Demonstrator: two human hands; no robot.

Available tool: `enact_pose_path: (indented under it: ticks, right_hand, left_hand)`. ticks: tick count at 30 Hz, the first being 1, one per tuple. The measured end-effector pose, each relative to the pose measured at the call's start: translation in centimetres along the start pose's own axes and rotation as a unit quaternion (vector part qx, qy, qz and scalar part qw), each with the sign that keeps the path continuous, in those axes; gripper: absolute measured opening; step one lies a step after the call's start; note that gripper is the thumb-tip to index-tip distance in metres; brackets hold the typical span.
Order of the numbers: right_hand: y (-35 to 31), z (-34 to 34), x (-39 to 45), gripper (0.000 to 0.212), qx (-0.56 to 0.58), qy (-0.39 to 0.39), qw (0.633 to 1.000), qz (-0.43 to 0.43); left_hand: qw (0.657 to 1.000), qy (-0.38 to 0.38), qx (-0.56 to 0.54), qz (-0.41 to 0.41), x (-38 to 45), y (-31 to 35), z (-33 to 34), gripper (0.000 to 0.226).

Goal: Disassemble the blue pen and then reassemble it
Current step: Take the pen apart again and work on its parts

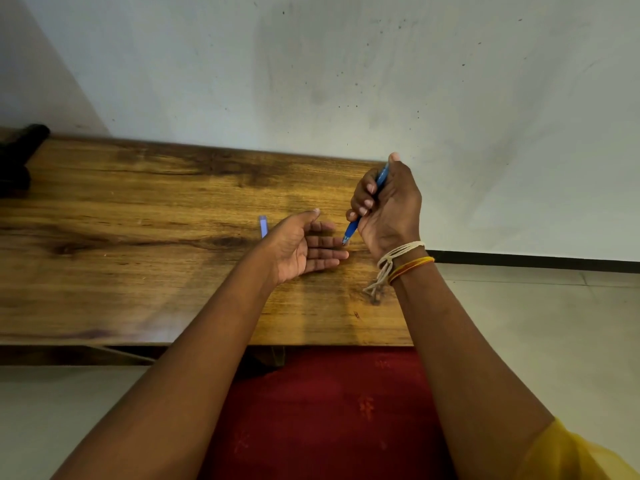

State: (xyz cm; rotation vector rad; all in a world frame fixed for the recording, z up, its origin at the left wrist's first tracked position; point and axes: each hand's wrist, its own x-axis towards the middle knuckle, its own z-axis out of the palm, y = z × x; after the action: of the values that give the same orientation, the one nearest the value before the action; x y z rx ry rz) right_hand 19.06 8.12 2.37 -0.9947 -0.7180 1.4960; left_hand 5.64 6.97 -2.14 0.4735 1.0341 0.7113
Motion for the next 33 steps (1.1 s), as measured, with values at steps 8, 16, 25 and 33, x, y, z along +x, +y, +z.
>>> enact_pose_path:
  ticks: [8, 16, 25, 33]
  right_hand:
    - [-0.20, -0.09, -0.10, 0.053, 0.030, 0.011, 0.999, -0.001]
    - [-0.40, -0.45, 0.11, 0.050, 0.052, 0.020, 0.998, 0.002]
    - [-0.52, -0.24, 0.09, 0.051, 0.055, 0.017, 0.998, 0.001]
    - [-0.53, -0.01, -0.04, 0.052, 0.055, 0.014, 0.998, 0.009]
  left_hand:
    - [1.000, 0.004, 0.006, 0.005, -0.08, -0.05, 0.23, 0.041]
    - [1.000, 0.009, 0.015, 0.002, -0.03, 0.02, 0.28, 0.045]
    - [1.000, 0.009, 0.014, 0.005, -0.22, 0.15, 0.25, 0.044]
    - [1.000, 0.008, 0.014, 0.004, -0.45, 0.20, 0.22, 0.043]
